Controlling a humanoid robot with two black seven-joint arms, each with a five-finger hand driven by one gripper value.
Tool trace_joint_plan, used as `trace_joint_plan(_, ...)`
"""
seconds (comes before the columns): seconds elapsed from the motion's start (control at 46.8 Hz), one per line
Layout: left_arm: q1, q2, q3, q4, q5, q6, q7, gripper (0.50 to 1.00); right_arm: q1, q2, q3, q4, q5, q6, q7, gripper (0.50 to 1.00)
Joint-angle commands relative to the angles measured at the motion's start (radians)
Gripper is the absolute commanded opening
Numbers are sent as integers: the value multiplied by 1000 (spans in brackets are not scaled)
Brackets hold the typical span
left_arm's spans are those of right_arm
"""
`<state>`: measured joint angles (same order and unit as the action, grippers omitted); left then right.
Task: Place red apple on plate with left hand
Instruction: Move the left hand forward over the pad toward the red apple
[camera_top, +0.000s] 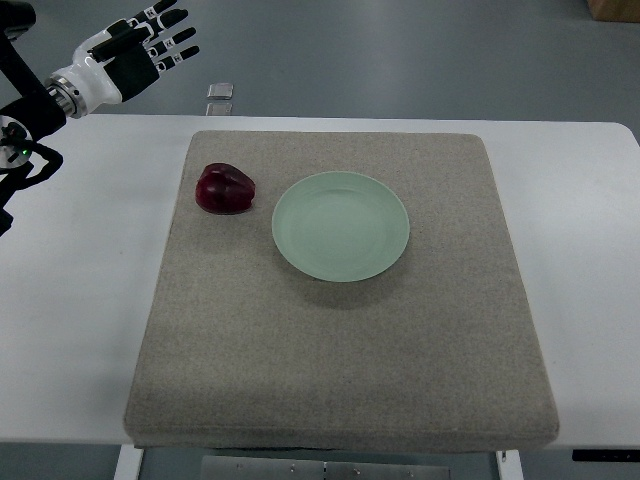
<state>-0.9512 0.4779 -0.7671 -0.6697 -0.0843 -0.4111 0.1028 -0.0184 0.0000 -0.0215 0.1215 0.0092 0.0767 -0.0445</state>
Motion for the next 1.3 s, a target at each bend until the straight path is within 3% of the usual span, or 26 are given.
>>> trace_joint_plan(0.0,0,1,2,-1,5,-2,0,996,0,0,0,0,0,0,0,928)
trace_joint_plan(0.385,-3,1,2,45,3,0,-3,996,0,0,0,0,0,0,0,928)
trace_joint_plan(0.535,0,5,3,90,8,-31,-6,996,0,0,0,0,0,0,0,928)
trace_joint_plan(0.663,-12,13,2,94,47,-110,-3,996,0,0,0,0,0,0,0,928)
trace_joint_plan(0.77,-32,14,-7,101,164,-143,-6,996,0,0,0,0,0,0,0,928)
trace_joint_plan(1.155,-107,42,-11,84,744,-144,-8,994,0,0,0,0,0,0,0,928)
trace_joint_plan(1.283,-123,56,-11,56,903,-144,-41,994,0,0,0,0,0,0,0,928)
